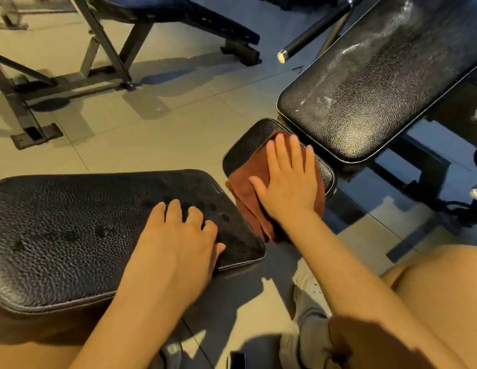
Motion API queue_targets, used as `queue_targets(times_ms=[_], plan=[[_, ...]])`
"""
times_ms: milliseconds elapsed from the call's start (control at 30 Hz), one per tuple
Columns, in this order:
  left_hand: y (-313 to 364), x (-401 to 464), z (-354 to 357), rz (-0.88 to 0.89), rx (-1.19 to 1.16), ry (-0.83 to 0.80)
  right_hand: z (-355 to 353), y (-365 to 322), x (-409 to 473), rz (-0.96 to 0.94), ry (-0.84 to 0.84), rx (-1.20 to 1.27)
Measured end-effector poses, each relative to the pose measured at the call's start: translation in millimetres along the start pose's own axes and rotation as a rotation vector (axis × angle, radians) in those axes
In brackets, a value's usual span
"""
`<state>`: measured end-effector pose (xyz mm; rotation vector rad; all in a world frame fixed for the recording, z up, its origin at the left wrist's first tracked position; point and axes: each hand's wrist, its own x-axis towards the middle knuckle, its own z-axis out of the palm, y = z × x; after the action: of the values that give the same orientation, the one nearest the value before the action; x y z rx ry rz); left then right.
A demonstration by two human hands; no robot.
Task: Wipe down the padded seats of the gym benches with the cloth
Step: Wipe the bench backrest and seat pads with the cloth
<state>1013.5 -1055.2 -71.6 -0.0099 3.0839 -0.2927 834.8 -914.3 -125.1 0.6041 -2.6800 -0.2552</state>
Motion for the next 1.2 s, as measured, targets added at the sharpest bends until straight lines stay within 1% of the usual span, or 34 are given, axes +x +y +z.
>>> queue_targets(times_ms=[67,133,200,333,400,467,500,533,600,667,767,833,900,1033,1100,1200], plan=[[0,-1,-3,-0.012,0.006,-0.017,-9,3,23,0.061,-0.053,-0.069],[0,-1,1,-0.025,-0.001,0.042,-10,2,35,0.043,-0.047,-0.140],[1,1,9,-0.016,-0.052,0.103,-6,-10,36,-0.065,-0.054,-0.145],[2,4,8,0.030,-0.071,0.096,10,-38,21,-0.316,-0.114,-0.182],[-1,3,9,0.043,-0.062,0.126,15,-43,8,-0.411,-0.144,-0.205],[-2,3,8,0.042,-0.042,0.140,15,-38,-5,-0.463,-0.170,-0.206],[-2,3,9,0.044,-0.041,0.156,14,-32,-10,-0.447,-0.175,-0.199],[-1,2,10,0.047,-0.045,0.150,11,-24,-13,-0.388,-0.159,-0.177],[-2,2,10,0.051,-0.060,0.122,4,-4,-19,-0.168,-0.048,-0.098],[-3,3,12,0.062,-0.053,0.148,3,16,-24,0.010,0.070,-0.016],[-3,2,11,0.066,-0.020,0.170,2,29,-38,0.117,0.106,0.066],[-3,1,8,0.043,-0.005,0.127,2,24,-50,0.173,0.120,0.122],[-2,1,4,0.045,0.002,0.077,4,16,-67,0.164,0.089,0.135],[-3,-1,-3,0.043,0.021,0.006,10,6,-100,0.034,-0.018,0.170],[0,-3,-13,0.037,0.045,-0.071,12,4,-113,-0.002,-0.059,0.214],[1,-5,-15,0.025,0.125,-0.152,4,0,-129,-0.028,-0.023,0.321]])
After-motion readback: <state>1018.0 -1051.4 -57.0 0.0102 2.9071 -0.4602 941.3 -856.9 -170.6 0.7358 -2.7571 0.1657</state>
